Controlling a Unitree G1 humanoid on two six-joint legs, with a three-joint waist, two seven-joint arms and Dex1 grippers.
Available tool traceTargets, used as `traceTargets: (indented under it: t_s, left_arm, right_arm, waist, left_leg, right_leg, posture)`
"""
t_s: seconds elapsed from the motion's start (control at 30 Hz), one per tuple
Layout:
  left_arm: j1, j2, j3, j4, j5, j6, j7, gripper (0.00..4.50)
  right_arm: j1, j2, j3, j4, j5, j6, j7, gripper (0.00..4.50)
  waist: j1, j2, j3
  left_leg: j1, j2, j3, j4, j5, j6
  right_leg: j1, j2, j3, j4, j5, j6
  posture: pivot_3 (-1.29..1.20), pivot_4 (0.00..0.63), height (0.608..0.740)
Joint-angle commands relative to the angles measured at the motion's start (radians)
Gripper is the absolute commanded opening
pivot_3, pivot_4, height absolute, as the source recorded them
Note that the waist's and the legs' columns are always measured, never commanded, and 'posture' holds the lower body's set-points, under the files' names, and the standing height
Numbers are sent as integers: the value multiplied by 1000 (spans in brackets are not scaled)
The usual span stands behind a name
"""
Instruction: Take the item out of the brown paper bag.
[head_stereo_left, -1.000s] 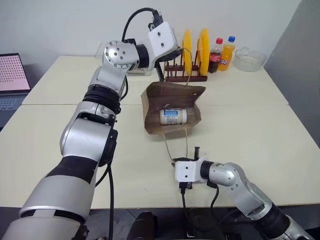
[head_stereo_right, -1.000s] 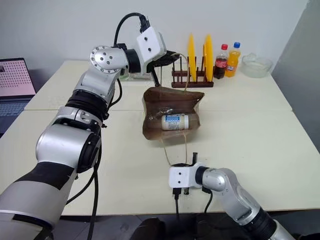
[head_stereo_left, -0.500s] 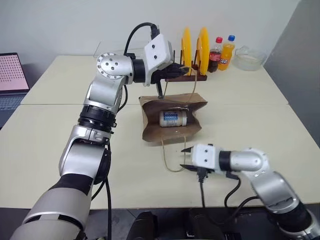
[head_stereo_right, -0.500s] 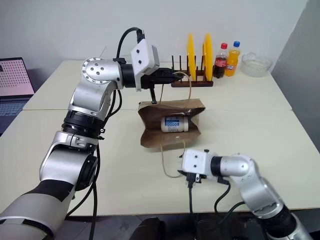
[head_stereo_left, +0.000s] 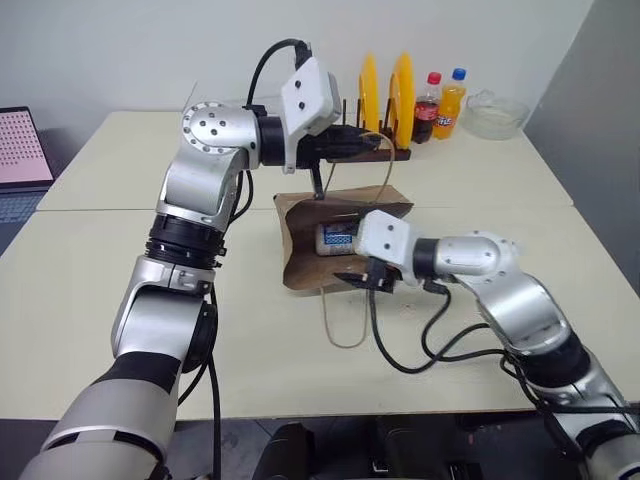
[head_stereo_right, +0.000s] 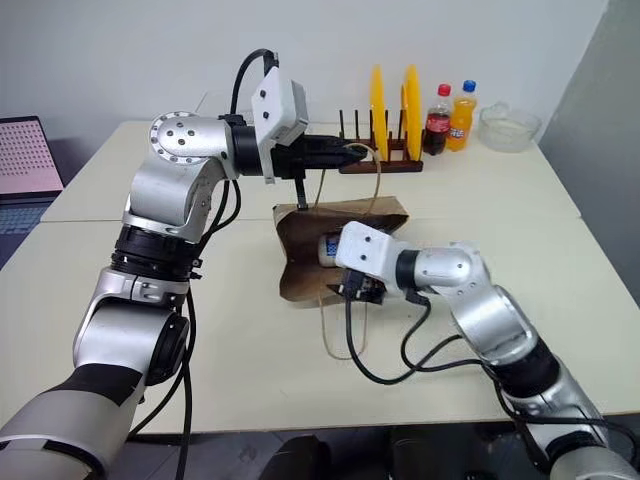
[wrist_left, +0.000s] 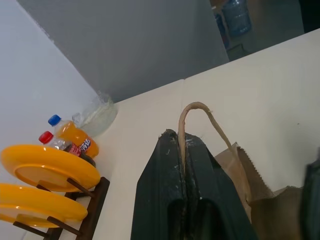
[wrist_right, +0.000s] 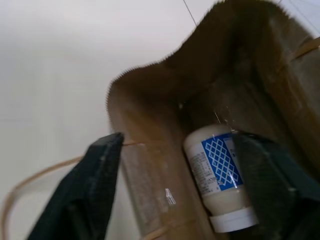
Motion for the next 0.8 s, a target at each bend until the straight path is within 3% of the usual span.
traceTargets:
  t_s: [0.03, 0.4, 0.7, 0.8]
  left_arm:
    - [-18, 11, 29, -55, -20, 5, 13, 0]
    - [5, 16, 30, -94, -21, 15, 22, 0]
    - [10, 15, 27, -100, -19, 14, 30, 0]
    - [14, 17, 26, -102, -17, 13, 30, 0]
  right_arm:
    - [-68, 17, 45, 120, -75, -96, -34, 4494]
    - [-239, 148, 97, 655, -186, -301, -79, 4494]
    - [-336, 189, 141, 928, -285, -452, -67, 4494]
    - [-351, 201, 147, 968, -300, -473, -51, 3916]
  waist:
    - [0, 0, 0]
    - [-2, 0, 0]
    - [-4, 0, 0]
    - [-4, 0, 0]
  left_leg:
    - [0, 0, 0, 0, 0, 0]
    - [0, 0, 1, 0, 0, 0]
    - [1, 0, 1, 0, 0, 0]
    - [1, 0, 1, 0, 0, 0]
  right_leg:
    - [0, 0, 0, 0, 0, 0]
    - [0, 0, 1, 0, 1, -1]
    - [0, 0, 1, 1, 1, -1]
    - [0, 0, 1, 1, 1, -1]
  posture:
    - [0, 150, 740]
    - [0, 150, 740]
    - [0, 150, 740]
    - [0, 150, 740]
